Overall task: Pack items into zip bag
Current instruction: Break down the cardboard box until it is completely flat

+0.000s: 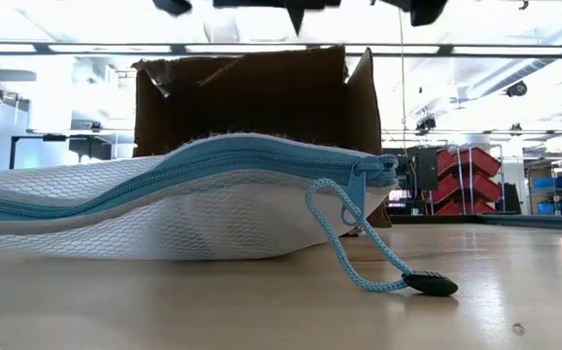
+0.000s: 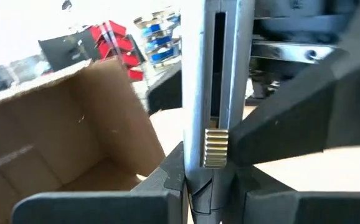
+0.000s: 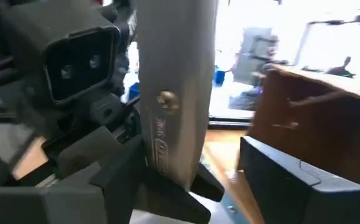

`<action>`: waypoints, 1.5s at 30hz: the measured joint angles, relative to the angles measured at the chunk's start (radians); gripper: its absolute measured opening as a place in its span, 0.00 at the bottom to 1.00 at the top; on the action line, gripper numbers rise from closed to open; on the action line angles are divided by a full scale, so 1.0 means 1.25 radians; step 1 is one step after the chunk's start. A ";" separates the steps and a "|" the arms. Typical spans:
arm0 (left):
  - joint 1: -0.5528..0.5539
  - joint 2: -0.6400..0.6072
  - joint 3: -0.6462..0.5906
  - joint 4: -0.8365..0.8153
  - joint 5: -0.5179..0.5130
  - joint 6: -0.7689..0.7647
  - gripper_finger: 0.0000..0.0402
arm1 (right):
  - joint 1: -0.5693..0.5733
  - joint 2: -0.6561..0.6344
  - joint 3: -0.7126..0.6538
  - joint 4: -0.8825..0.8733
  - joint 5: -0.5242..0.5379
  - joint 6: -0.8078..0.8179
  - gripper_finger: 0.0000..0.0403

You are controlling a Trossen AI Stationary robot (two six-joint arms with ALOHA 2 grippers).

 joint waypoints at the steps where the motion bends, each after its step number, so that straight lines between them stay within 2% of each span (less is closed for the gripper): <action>1: -0.002 -0.004 0.000 -0.003 0.019 0.026 0.08 | 0.000 -0.017 0.000 -0.035 -0.032 0.009 0.61; 3: -0.009 -0.014 0.000 -0.004 0.081 0.052 0.08 | 0.000 -0.046 0.000 -0.074 -0.111 0.017 0.59; 7: -0.014 -0.034 0.000 -0.025 0.175 0.045 0.08 | 0.000 -0.083 0.000 -0.105 -0.324 -0.005 0.52; 10: -0.018 -0.048 0.000 -0.037 0.231 0.029 0.08 | 0.000 -0.091 0.000 -0.105 -0.404 -0.038 0.46; 13: -0.016 -0.056 0.001 -0.032 0.310 -0.002 0.08 | 0.002 -0.094 0.000 -0.103 -0.417 -0.065 0.41; 15: -0.014 -0.056 0.009 -0.033 0.330 -0.017 0.08 | 0.000 -0.092 0.000 -0.098 -0.421 -0.080 0.38; 29: 0.000 -0.053 0.010 -0.025 0.345 -0.065 0.08 | -0.018 -0.076 0.001 -0.099 -0.423 -0.106 0.24; 41: -0.001 -0.053 0.019 -0.027 0.347 -0.026 0.08 | -0.023 -0.076 0.001 -0.111 -0.421 -0.073 0.14; 43: -0.010 -0.058 0.019 -0.039 0.341 0.016 0.14 | -0.022 -0.081 0.002 -0.116 -0.420 -0.077 0.14; 45: -0.024 -0.071 0.019 -0.053 0.298 0.046 0.23 | -0.014 -0.095 0.001 -0.125 -0.395 -0.087 0.14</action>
